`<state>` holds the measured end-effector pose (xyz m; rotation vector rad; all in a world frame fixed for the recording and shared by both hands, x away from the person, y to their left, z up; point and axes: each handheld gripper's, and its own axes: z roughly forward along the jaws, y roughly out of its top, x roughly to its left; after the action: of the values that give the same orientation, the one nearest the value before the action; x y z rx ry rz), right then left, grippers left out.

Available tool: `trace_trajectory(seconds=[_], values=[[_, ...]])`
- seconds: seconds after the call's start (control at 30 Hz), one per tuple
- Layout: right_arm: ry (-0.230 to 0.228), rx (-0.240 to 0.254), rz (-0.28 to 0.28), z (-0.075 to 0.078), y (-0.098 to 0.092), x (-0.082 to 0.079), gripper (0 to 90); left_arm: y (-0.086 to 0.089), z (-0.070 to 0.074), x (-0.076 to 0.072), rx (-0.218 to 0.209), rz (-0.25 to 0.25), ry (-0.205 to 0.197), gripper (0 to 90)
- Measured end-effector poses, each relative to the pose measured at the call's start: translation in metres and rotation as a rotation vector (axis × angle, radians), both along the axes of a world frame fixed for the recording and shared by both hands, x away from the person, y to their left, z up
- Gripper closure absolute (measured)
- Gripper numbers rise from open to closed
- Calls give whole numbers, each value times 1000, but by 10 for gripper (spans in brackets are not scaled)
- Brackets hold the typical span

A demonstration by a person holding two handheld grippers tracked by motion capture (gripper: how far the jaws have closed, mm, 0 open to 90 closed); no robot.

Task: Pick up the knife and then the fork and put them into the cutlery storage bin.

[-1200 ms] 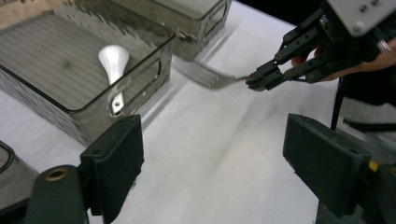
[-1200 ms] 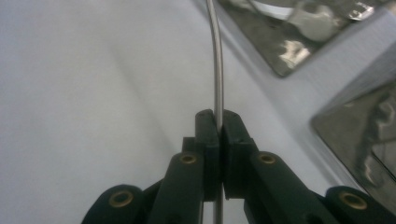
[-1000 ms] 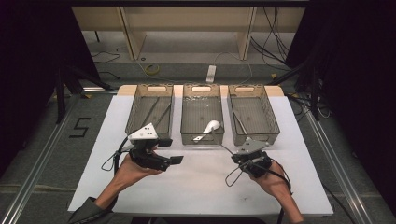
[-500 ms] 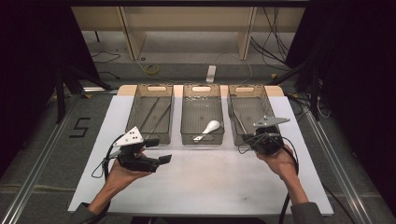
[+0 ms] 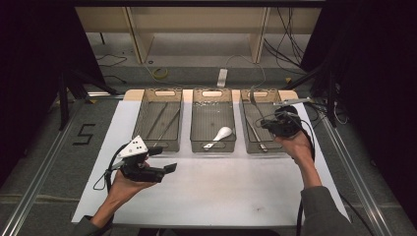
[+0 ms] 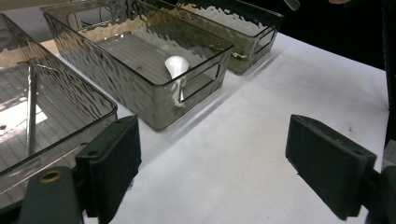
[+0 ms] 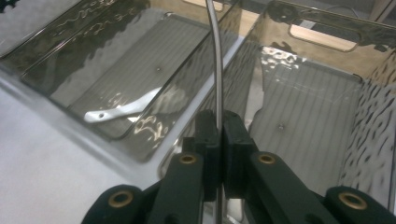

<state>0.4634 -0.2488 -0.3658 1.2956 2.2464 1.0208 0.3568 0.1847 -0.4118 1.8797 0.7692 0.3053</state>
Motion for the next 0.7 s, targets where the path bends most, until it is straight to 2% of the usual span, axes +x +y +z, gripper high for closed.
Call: trace_trajectory(seconds=[0.2,0.4,0.7], values=[[27,8,-44,-4,-1,20,876,0,0,0,-1,1,-8,174],[70,-19,-104,-15,-3,36,875,-1,1,0,-2,-2,-11,172],[122,-26,-169,-30,-6,50,875,-1,1,0,-11,1,-10,170]])
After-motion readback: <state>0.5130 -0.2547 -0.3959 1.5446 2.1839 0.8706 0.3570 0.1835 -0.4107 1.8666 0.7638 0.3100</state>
